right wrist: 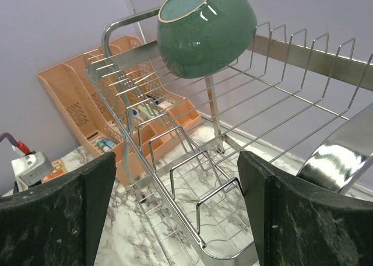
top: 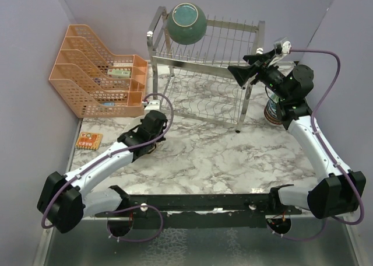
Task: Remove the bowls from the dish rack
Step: Place the bowl at the center of the board.
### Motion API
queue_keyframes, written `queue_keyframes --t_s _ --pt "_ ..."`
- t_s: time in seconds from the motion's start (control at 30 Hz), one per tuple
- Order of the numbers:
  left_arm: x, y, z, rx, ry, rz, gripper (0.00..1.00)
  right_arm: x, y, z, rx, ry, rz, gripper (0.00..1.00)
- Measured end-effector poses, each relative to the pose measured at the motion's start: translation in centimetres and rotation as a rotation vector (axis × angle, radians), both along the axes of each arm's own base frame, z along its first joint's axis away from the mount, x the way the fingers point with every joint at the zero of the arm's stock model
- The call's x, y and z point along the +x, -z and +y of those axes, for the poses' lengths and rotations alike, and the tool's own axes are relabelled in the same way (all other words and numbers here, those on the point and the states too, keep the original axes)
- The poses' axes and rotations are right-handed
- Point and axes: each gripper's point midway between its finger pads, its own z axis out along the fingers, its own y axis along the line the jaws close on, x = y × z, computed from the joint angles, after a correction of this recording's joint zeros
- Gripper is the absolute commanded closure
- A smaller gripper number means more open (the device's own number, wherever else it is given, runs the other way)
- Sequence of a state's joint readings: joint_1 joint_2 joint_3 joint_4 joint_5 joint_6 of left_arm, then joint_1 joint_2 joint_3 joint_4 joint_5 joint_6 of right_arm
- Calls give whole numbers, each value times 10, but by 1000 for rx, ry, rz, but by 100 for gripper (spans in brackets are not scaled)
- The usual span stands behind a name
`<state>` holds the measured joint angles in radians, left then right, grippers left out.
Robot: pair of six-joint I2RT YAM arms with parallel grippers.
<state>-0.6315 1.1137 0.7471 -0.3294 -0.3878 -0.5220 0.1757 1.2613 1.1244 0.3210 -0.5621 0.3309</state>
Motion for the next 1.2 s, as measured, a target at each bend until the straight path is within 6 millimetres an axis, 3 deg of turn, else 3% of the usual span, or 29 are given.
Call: queue_keyframes --t_s 0.4,0.63,0.8,1.03,1.2 --pt "-9 22 -18 202 24 -17 99 0 1 -3 -20 18 -10 14" --pt "-15 32 -23 278 36 -20 61 -2 1 -6 -22 39 1 14" --pt "-10 19 -21 278 8 -57 42 -4 2 -8 -25 49 13 14" --pt "-9 -12 -20 209 -12 -125 40 -8 2 -10 -26 52 26 14" --pt "-11 -44 -29 98 16 -176 36 -16 1 -11 -27 51 50 14"
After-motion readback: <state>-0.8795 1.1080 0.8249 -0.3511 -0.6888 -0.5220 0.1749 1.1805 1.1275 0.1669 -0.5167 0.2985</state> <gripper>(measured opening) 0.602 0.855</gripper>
